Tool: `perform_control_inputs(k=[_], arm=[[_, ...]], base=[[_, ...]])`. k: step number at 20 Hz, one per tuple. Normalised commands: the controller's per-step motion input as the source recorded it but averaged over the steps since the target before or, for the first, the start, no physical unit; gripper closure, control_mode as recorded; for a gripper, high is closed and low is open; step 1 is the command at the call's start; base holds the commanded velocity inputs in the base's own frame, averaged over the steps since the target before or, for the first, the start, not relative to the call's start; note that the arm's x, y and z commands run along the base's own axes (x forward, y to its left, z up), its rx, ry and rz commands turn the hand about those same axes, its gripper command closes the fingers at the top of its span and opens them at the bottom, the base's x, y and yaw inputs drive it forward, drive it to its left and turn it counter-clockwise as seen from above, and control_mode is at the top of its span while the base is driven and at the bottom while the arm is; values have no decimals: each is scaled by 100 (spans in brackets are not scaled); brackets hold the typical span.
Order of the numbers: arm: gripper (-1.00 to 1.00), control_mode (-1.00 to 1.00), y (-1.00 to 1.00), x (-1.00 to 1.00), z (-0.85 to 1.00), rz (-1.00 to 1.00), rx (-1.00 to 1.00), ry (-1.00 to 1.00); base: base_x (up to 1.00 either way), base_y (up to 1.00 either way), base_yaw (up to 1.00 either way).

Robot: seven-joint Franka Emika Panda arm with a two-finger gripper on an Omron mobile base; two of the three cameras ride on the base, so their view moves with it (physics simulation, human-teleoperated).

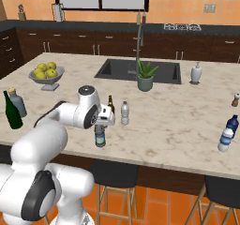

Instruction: Move the plastic bottles in the middle to the plastics group, and the glass bottles in the middle to the glass group.

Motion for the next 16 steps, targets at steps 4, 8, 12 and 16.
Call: perform_control_inputs(k=[4, 8, 12, 16], arm=[[-100, -100, -8, 17, -22, 0, 0, 5], [-100, -100, -8, 16, -15, 0, 0, 1], [-100, -100, -3, 12, -12, 0, 0, 0], [100, -100, 0, -17, -30, 0, -1, 0]], base=[[0, 0, 0], [0, 0, 0], [0, 0, 0], [0, 0, 0]])
